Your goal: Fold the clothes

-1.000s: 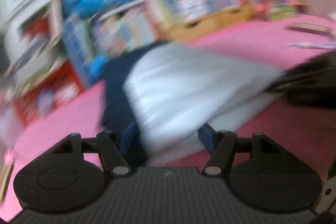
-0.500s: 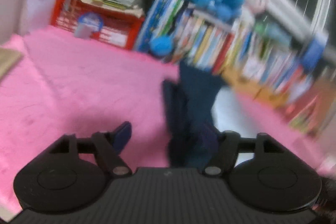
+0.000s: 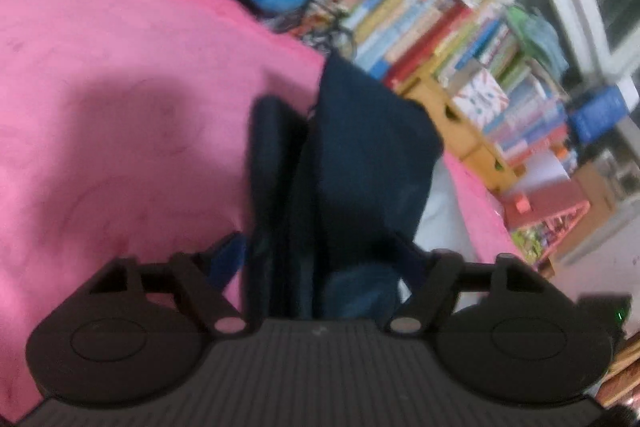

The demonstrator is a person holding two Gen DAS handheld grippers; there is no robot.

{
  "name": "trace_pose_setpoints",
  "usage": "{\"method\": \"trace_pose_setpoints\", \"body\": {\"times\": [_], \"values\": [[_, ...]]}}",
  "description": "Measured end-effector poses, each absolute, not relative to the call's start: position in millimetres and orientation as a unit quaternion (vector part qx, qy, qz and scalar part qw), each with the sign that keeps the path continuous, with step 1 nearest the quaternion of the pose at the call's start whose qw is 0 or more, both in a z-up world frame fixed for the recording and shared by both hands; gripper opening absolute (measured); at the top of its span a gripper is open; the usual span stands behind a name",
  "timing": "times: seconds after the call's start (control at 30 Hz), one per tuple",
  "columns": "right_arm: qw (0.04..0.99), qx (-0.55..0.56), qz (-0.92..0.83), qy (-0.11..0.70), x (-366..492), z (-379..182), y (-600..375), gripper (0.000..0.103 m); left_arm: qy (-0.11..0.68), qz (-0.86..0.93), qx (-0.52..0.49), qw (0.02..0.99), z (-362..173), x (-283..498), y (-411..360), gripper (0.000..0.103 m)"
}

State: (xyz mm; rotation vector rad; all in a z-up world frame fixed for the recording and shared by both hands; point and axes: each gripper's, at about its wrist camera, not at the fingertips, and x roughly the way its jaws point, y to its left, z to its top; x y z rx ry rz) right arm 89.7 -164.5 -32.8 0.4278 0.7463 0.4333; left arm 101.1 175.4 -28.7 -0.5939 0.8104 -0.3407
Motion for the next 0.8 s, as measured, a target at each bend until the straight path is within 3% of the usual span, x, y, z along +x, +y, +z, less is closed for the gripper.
{"method": "trace_pose_setpoints", "body": {"times": [0.1, 0.2, 0.27, 0.5, 0.6, 0.8], "values": [[0.878, 0.219, 0.227, 0.359, 113.4, -37.0, -160.2, 0.058, 0.389, -0.185, -0.264, 0.863, -30.8, 116.9, 168.8, 0.064], [0.878, 0.22, 0.222, 0.362, 139.7, -30.6, -156.8, 0.051, 0.395, -0.2, -0.246, 0.862, -24.1, 142.9, 164.0, 0.064], [0.887, 0.207, 0.21, 0.356, 157.2, -20.9, -154.9, 0.047, 0.391, -0.201, -0.24, 0.866, -15.7, 164.5, 164.3, 0.055], [0.899, 0.192, 0.166, 0.356, 194.3, -20.6, -158.0, 0.05, 0.379, -0.176, -0.22, 0.882, -19.4, 185.9, 161.3, 0.059], [0.895, 0.173, 0.191, 0.364, 170.7, -27.0, -160.3, 0.052, 0.373, -0.171, -0.214, 0.886, -24.0, 167.4, 168.7, 0.067], [0.891, 0.133, 0.212, 0.38, 90.5, -25.7, -170.4, 0.052, 0.35, -0.112, -0.19, 0.91, -11.3, 111.3, 189.2, 0.067]]}}
